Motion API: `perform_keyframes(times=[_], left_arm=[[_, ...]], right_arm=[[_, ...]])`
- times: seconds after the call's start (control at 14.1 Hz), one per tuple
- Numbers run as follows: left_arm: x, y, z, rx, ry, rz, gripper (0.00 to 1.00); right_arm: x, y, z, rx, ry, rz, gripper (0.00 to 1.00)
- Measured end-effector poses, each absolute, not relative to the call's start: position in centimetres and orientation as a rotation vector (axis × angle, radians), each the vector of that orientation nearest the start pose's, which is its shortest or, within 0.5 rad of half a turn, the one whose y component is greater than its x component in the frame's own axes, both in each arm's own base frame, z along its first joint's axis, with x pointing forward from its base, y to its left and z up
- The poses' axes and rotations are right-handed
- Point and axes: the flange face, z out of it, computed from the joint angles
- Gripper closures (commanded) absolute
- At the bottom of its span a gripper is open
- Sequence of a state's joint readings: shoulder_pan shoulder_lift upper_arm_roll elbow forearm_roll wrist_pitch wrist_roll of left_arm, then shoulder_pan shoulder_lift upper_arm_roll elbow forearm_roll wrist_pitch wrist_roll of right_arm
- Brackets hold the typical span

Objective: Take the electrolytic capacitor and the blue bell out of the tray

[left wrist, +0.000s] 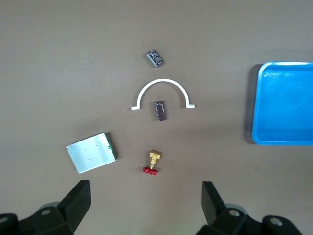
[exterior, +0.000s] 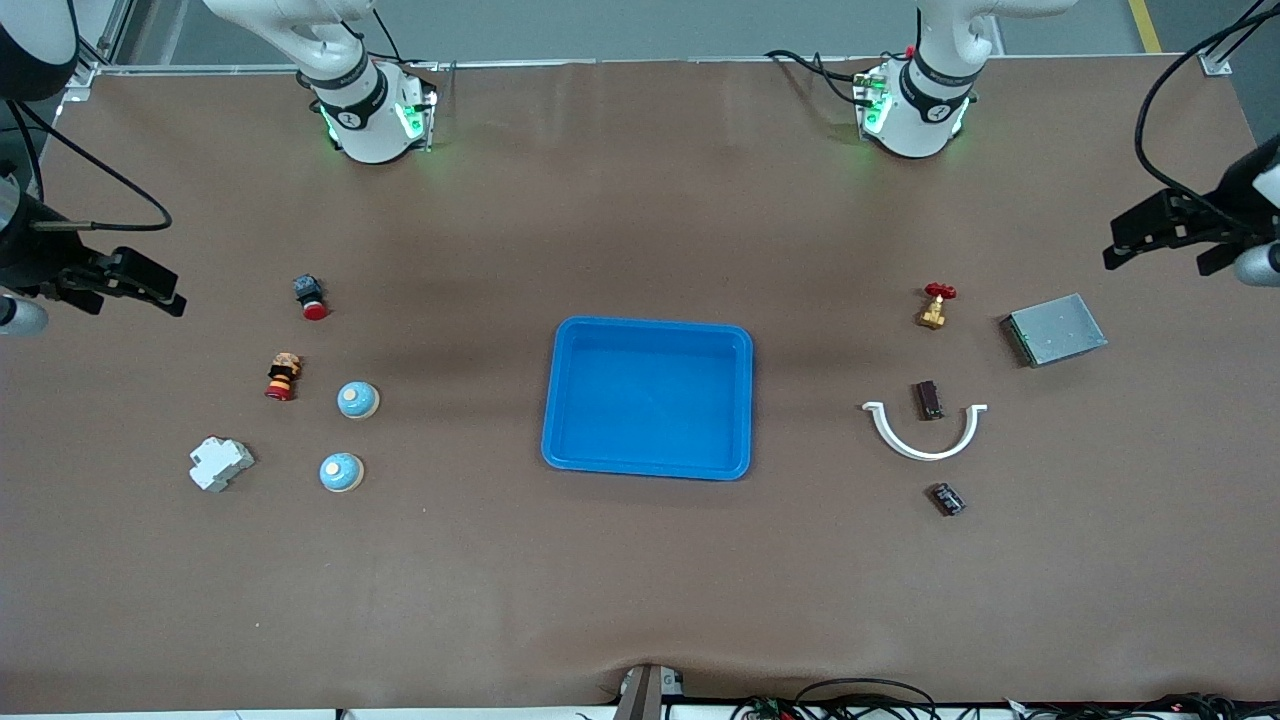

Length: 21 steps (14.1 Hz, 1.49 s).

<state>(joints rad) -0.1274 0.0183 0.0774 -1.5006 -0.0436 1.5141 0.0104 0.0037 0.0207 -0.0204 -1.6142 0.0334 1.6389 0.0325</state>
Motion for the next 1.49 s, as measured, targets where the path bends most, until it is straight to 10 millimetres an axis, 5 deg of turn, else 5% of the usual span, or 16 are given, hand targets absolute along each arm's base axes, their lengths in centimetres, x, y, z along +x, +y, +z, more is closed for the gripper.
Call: perform_keyframes(times=[0.21, 0.43, 0.92, 1.49], left_arm=[[54.2, -5.0, 62.4, -3.186, 0.085, -0.026, 0.00], [53.1, -4.5, 61.8, -3.188, 0.060, -0.058, 0.00], [55.3, -4.9, 61.1, -3.184, 0.059, -0.089, 0.00], [55.5, -4.3, 61.6, -3.176, 0.045, -0.105, 0.00]], right_arm=[[55.9, -0.6, 60.5, -3.107, 0.078, 0.013, 0.00], [55.5, -0.6, 61.0, -3.107, 0.080, 0.021, 0.00], [55.0, -0.9, 61.5, -3.107, 0.086, 0.036, 0.00], [54.8, -1.4, 61.5, -3.107, 0.100, 0.041, 0.00]])
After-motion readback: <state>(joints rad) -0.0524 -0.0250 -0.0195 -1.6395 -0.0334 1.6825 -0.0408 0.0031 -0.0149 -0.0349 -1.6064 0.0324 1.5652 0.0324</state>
